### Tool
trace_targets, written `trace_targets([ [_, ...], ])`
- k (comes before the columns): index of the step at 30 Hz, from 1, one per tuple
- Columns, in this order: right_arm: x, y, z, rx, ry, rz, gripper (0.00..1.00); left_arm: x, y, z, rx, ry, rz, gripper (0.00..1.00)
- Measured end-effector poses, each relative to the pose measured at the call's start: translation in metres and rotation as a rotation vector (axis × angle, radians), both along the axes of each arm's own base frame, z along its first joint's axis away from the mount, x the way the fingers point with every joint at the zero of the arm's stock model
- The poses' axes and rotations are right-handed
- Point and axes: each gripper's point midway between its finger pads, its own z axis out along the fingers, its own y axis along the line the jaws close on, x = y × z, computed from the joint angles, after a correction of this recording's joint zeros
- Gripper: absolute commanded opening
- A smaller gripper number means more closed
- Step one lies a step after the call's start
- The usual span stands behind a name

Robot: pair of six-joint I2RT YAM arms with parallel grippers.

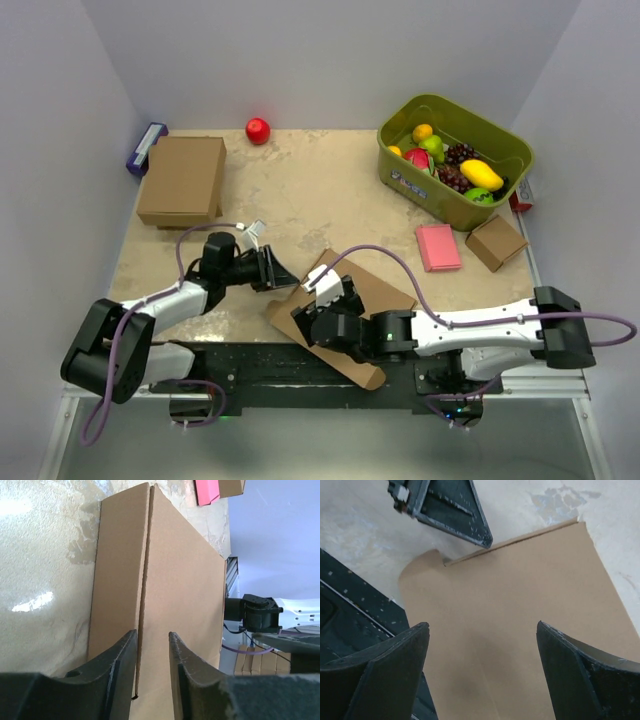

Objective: Fold the paper box

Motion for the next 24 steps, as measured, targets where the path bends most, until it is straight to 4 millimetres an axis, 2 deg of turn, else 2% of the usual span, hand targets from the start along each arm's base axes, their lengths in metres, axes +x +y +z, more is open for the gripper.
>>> trace_targets([
  [1, -0.001, 0.001, -0.007, -0.021, 0.001, -0.001, 0.97, 0.0, 0.001, -0.001, 0.011, 0.0, -0.003, 0.53],
  [2, -0.002, -0.001, -0.012, -0.042, 0.005, -0.006, 0.99, 0.001, 0.002, -0.002, 0.03, -0.008, -0.008, 0.63],
  [6, -0.001, -0.015, -0.013, -0.005, 0.051, -0.09, 0.99, 0.011, 0.009, -0.002, 0.115, -0.069, 0.001, 0.77],
  [10, 0.004, -0.045, -0.012, 0.12, 0.151, -0.195, 0.99, 0.022, 0.015, 0.005, 0.185, -0.138, 0.007, 0.8],
  [14, 0.029, -0.114, -0.036, 0.188, 0.239, -0.408, 0.99, 0.033, 0.021, 0.007, 0.279, -0.209, 0.007, 0.83],
  [15, 0.029, -0.129, -0.04, 0.198, 0.256, -0.454, 0.99, 0.034, 0.021, 0.007, 0.307, -0.231, 0.005, 0.83],
  [17, 0.023, -0.149, -0.039, 0.229, 0.283, -0.499, 0.99, 0.033, 0.02, 0.008, 0.345, -0.266, -0.007, 0.84],
  [21, 0.012, -0.169, -0.031, 0.325, 0.338, -0.565, 0.98, 0.032, 0.017, 0.012, 0.401, -0.325, -0.033, 0.84],
  [24, 0.004, -0.177, -0.045, 0.289, 0.392, -0.614, 0.98, 0.038, 0.016, 0.02, 0.431, -0.365, -0.035, 0.85],
])
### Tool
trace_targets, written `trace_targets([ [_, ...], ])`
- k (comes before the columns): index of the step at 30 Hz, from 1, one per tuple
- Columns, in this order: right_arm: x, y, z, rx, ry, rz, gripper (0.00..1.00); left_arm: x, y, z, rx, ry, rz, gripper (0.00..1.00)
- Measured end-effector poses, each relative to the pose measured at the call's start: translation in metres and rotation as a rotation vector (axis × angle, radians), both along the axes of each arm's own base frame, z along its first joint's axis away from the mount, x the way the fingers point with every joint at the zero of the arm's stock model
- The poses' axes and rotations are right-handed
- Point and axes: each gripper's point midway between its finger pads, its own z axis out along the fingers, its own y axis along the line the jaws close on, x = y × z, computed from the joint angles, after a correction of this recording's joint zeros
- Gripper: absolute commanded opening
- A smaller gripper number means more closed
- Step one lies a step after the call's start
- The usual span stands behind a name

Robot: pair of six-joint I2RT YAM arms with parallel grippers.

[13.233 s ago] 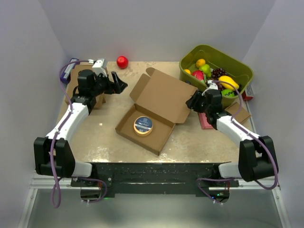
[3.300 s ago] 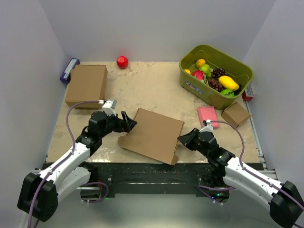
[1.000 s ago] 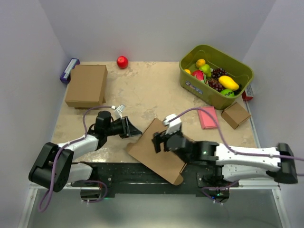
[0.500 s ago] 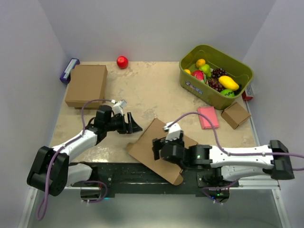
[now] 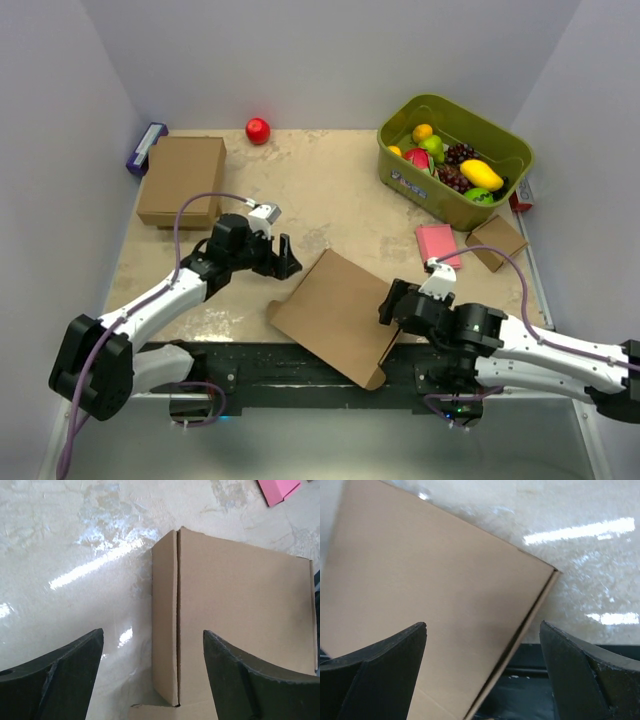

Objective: Fold the paper box

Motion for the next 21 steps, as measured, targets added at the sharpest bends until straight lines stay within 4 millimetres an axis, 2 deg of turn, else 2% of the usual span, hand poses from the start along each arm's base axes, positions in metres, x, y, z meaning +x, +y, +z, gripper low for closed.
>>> trace_targets([
  [5, -0.013, -0.005, -0.03, -0.107, 0.128, -0.024, 0.94, 0.0, -0.002, 0.002, 0.022, -0.025, -0.019, 0.86],
  [8, -0.018, 0.001, -0.045, -0.092, 0.166, -0.02, 0.9, -0.001, -0.002, 0.001, 0.028, -0.029, -0.025, 0.88],
  [10, -0.017, 0.011, -0.051, -0.042, 0.165, -0.018, 0.88, -0.001, -0.002, 0.002, 0.028, -0.031, -0.025, 0.88],
  [13, -0.011, 0.037, -0.053, 0.061, 0.149, -0.006, 0.86, -0.001, -0.002, 0.005, 0.025, -0.039, -0.026, 0.89],
  [16, 0.006, 0.058, -0.056, 0.105, 0.137, -0.018, 0.85, 0.0, 0.0, 0.01, 0.023, -0.06, -0.016, 0.9],
  [19, 0.037, 0.078, -0.056, 0.145, 0.114, -0.05, 0.81, 0.005, 0.007, 0.018, 0.023, -0.088, 0.012, 0.92],
  [21, 0.057, 0.083, -0.056, 0.165, 0.095, -0.066, 0.79, 0.011, 0.018, 0.026, 0.022, -0.113, 0.053, 0.92],
])
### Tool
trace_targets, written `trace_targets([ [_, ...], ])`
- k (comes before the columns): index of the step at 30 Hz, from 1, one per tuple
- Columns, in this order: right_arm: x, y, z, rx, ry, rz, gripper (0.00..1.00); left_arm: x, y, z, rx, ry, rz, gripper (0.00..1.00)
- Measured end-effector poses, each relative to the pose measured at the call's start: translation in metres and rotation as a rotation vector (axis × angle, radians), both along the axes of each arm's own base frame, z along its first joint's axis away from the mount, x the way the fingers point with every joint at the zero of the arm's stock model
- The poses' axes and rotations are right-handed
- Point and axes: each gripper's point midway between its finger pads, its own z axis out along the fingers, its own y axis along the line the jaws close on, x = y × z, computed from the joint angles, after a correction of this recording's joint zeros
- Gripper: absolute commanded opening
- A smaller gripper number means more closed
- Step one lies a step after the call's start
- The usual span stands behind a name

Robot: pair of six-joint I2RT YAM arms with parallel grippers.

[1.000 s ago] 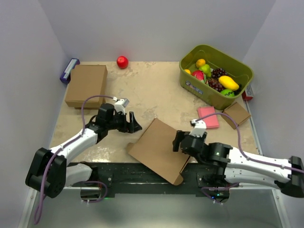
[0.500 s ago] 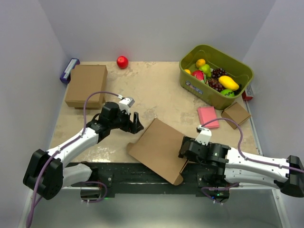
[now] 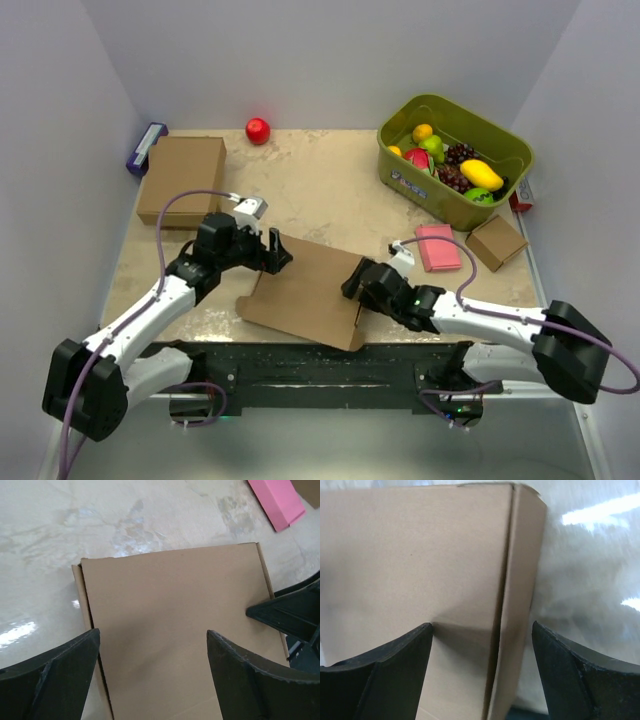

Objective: Fold the paper box

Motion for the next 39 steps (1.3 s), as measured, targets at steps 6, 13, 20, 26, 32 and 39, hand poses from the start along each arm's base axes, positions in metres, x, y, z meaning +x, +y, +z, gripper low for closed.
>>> trace_targets([
  [6, 0.045, 0.003, 0.002, 0.04, -0.06, -0.001, 0.72, 0.016, 0.03, 0.018, 0.0, -0.069, 0.118, 0.96],
  [13, 0.068, -0.004, 0.003, 0.077, -0.107, 0.03, 0.63, 0.017, 0.049, 0.045, -0.062, -0.136, 0.22, 0.99],
  [20, 0.073, -0.009, 0.0, 0.125, -0.14, 0.047, 0.41, -0.009, 0.053, 0.007, -0.164, -0.044, 0.295, 0.99],
  [26, 0.081, -0.011, 0.007, 0.173, -0.188, 0.052, 0.21, -0.023, 0.058, -0.014, -0.208, 0.01, 0.352, 1.0],
  [32, 0.084, -0.012, 0.009, 0.204, -0.214, 0.051, 0.1, -0.025, 0.064, -0.01, -0.229, -0.002, 0.394, 1.0],
  [39, 0.087, -0.015, 0.01, 0.225, -0.23, 0.038, 0.02, -0.026, 0.068, -0.011, -0.236, -0.001, 0.426, 1.0],
])
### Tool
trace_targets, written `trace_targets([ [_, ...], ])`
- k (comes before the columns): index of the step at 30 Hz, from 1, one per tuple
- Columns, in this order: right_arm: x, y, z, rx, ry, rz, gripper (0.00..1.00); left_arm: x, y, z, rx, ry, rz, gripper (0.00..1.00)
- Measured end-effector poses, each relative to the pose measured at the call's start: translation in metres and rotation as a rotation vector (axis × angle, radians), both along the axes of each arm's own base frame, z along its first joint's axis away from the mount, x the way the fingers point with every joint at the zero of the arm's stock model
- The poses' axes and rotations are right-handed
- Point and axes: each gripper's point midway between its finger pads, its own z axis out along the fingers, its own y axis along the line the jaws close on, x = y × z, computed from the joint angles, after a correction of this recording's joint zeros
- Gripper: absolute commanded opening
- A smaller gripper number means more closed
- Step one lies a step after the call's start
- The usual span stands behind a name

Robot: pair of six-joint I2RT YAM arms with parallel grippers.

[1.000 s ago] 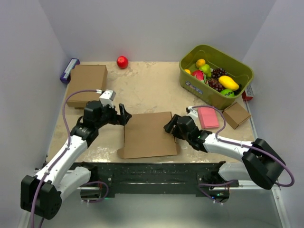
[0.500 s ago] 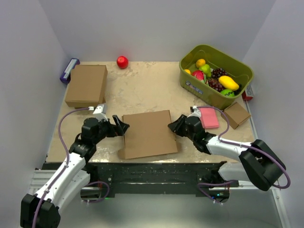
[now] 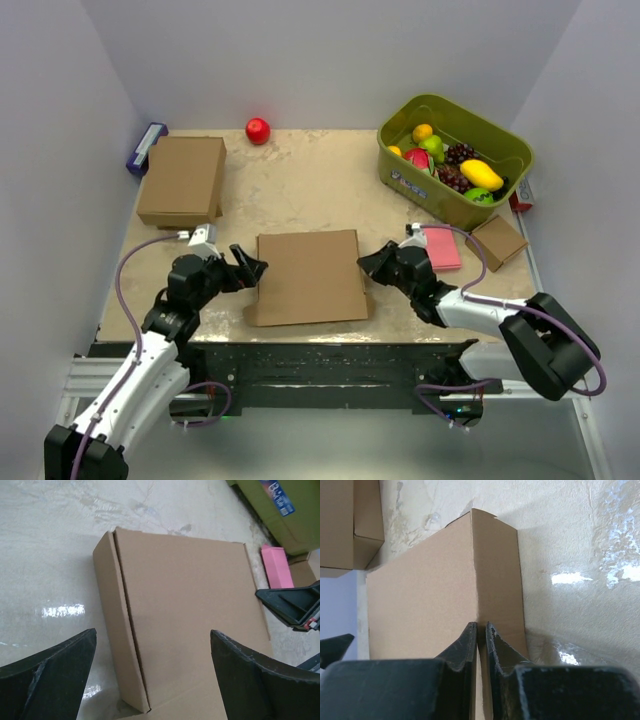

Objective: Fold the paper box

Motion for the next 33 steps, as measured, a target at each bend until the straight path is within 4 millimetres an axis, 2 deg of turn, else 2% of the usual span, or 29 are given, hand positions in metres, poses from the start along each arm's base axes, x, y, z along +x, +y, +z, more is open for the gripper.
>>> trace_targets([
  [5, -0.002, -0.004, 0.0, 0.012, -0.004, -0.012, 0.01, -0.004, -0.001, -0.019, 0.003, 0.063, -0.002, 1.0],
  [16, -0.003, -0.011, -0.001, 0.016, -0.004, -0.041, 0.0, -0.004, -0.002, -0.021, -0.014, 0.062, 0.001, 1.0],
  [25, -0.004, -0.011, -0.001, 0.016, -0.004, -0.041, 0.0, -0.005, -0.015, -0.047, -0.072, 0.13, -0.051, 1.0],
  [33, -0.003, -0.011, -0.001, 0.015, -0.004, -0.044, 0.0, -0.001, -0.033, -0.037, -0.175, 0.102, -0.129, 0.98],
])
